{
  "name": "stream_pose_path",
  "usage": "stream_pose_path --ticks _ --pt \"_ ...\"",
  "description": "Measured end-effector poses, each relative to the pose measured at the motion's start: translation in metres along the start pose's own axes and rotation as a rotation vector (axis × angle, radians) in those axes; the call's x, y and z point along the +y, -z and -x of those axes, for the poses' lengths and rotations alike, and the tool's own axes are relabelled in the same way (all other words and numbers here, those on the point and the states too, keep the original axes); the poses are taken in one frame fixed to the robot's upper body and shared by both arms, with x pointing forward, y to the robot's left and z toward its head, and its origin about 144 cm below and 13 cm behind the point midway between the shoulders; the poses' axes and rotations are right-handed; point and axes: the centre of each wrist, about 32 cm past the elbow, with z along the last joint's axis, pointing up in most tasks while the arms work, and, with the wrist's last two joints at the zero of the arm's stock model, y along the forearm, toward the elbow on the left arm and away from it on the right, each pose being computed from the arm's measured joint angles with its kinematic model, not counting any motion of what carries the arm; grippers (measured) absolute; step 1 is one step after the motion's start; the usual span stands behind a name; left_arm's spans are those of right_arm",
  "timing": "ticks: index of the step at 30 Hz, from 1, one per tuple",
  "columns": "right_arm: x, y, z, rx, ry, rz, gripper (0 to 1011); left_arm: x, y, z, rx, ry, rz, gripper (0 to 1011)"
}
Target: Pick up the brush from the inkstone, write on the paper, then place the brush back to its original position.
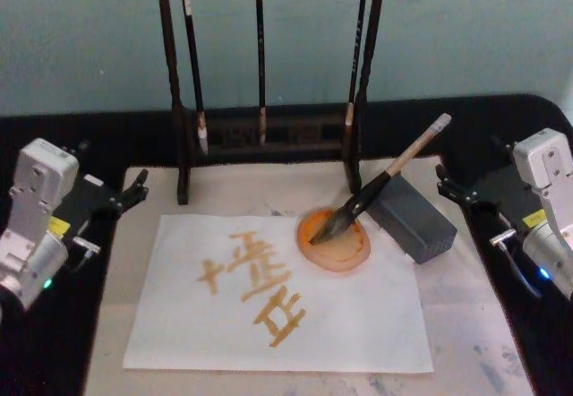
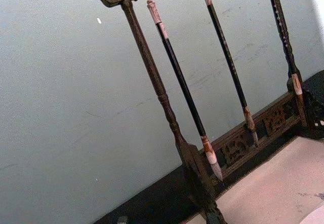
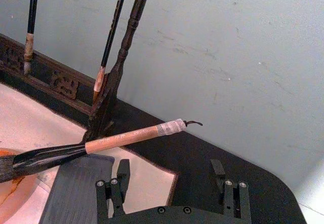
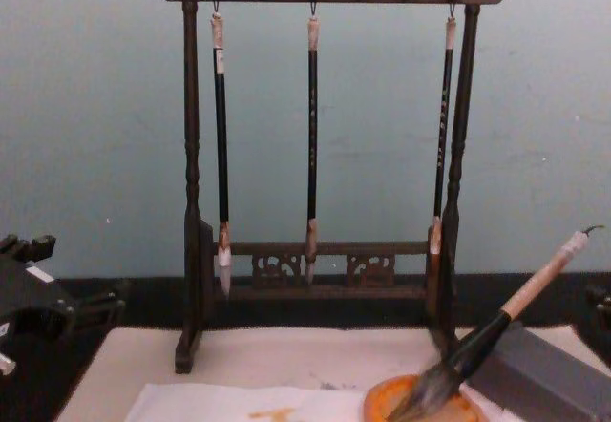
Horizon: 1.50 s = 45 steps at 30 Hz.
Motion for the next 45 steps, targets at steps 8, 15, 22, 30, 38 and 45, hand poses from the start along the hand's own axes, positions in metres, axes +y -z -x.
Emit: stream_pose_path --ticks 8,15,22,30,38,45 --pt "0.0000 0.0000 0.0000 0.000 0.000 0.000 1000 0.0000 0.0000 0.0000 0.000 0.000 0.000 1009" --pt "0.0000 0.0000 0.0000 0.000 0.000 0.000 1000 0.0000 0.0000 0.0000 0.000 0.000 0.000 1010" --pt "0.0000 0.0000 0.0000 0.000 0.000 0.000 1000 0.0000 0.0000 0.0000 0.000 0.000 0.000 1009" --pt "0.0000 0.0000 0.0000 0.000 0.000 0.000 1000 0.0000 0.0000 0.0000 0.000 0.000 0.000 1010" --pt "0.0000 0.0000 0.0000 0.000 0.000 0.000 1000 0.0000 0.0000 0.0000 0.000 0.000 0.000 1010" --pt "0.0000 0.0000 0.0000 0.000 0.000 0.000 1000 0.0000 0.0000 0.0000 0.000 0.000 0.000 1010"
